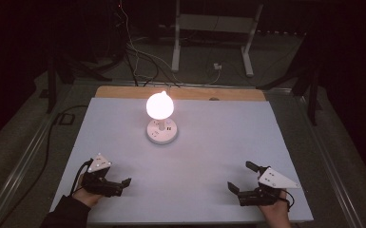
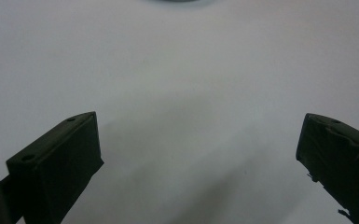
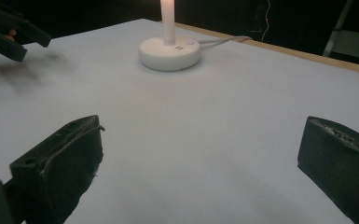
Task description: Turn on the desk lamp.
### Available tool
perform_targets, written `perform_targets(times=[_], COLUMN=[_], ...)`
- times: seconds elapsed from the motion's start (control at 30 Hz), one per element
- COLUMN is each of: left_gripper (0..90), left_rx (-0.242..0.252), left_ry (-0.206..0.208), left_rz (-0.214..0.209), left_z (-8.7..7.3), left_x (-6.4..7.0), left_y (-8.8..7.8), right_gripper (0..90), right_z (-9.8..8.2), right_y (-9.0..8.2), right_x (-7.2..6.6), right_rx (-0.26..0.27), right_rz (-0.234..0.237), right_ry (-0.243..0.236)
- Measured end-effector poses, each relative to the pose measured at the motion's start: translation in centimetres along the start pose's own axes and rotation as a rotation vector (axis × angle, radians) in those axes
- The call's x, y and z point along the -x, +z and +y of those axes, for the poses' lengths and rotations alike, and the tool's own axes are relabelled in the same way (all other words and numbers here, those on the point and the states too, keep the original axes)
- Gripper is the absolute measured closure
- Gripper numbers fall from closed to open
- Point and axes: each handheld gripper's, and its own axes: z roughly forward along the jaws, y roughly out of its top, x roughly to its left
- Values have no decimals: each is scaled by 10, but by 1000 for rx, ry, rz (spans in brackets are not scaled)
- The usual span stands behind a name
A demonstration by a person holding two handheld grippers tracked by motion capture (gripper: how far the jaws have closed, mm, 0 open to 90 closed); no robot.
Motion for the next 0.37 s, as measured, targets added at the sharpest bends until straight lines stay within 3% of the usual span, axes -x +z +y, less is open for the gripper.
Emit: perform_targets(times=[0.23,0.37], left_gripper=[6,6], left_rx=[17,8], left_ry=[-3,-6], left_rz=[-16,-17], left_z=[-10,-10], left_x=[3,2], left_y=[-11,-8], right_gripper=[0,0], right_z=[0,0], right_y=[0,-1], right_x=[-1,-1], right_rx=[-2,-2], right_rz=[5,7], right_ry=[-4,-7])
